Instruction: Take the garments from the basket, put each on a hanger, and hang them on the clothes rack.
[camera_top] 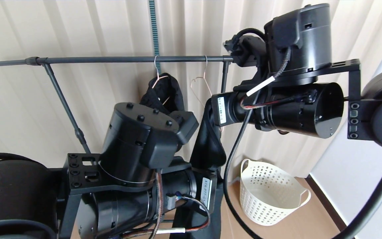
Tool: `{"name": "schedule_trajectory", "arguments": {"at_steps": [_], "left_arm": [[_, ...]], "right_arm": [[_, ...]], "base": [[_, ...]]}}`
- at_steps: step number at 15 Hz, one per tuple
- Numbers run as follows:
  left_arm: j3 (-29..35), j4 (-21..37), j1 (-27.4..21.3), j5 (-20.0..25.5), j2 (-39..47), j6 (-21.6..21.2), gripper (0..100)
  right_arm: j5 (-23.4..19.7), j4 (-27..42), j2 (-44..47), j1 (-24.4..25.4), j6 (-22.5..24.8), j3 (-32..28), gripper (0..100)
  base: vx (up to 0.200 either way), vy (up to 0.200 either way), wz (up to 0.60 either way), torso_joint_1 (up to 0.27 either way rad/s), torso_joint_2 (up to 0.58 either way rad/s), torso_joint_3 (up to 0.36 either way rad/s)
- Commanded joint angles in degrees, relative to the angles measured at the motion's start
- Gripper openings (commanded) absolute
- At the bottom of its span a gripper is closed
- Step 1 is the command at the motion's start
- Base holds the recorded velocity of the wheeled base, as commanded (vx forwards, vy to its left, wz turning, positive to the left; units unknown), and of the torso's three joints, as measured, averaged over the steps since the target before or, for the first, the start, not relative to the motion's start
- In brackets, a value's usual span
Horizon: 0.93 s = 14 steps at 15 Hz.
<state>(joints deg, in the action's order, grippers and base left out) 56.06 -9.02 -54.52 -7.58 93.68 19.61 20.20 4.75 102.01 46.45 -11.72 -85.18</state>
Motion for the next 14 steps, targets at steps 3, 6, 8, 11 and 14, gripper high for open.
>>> {"name": "schedule_trajectory", "arguments": {"at_steps": [3, 6, 8, 11, 14], "left_arm": [[-1.6, 0.1, 5.8, -0.1, -3.0, -3.5, 0], [0.8, -0.1, 8.4, -0.1, -2.1, -5.3, 0], [3.8, -0.4, 10.2, -0.2, 0.9, -7.0, 0], [9.2, -0.1, 11.6, -0.2, 3.9, -7.4, 0], [10.2, -0.1, 11.3, -0.2, 4.8, -7.6, 0]], "right_arm": [[-0.1, -0.1, -7.8, -6.3, 0.5, 6.8, 0], [0.0, -0.4, -13.2, -7.4, 2.3, 13.0, 0], [0.0, 0.0, -16.4, -7.3, 2.4, 17.4, 0], [-0.2, 0.0, -19.9, -5.8, 2.7, 21.8, 0], [-0.3, -0.7, -20.5, -5.8, 2.2, 26.1, 0]], "base": [[0.000, 0.000, 0.00, 0.000, 0.00, 0.000], [0.000, 0.000, 0.00, 0.000, 0.00, 0.000], [0.000, 0.000, 0.00, 0.000, 0.00, 0.000], [0.000, 0.000, 0.00, 0.000, 0.00, 0.000], [0.000, 0.000, 0.00, 0.000, 0.00, 0.000]]}}
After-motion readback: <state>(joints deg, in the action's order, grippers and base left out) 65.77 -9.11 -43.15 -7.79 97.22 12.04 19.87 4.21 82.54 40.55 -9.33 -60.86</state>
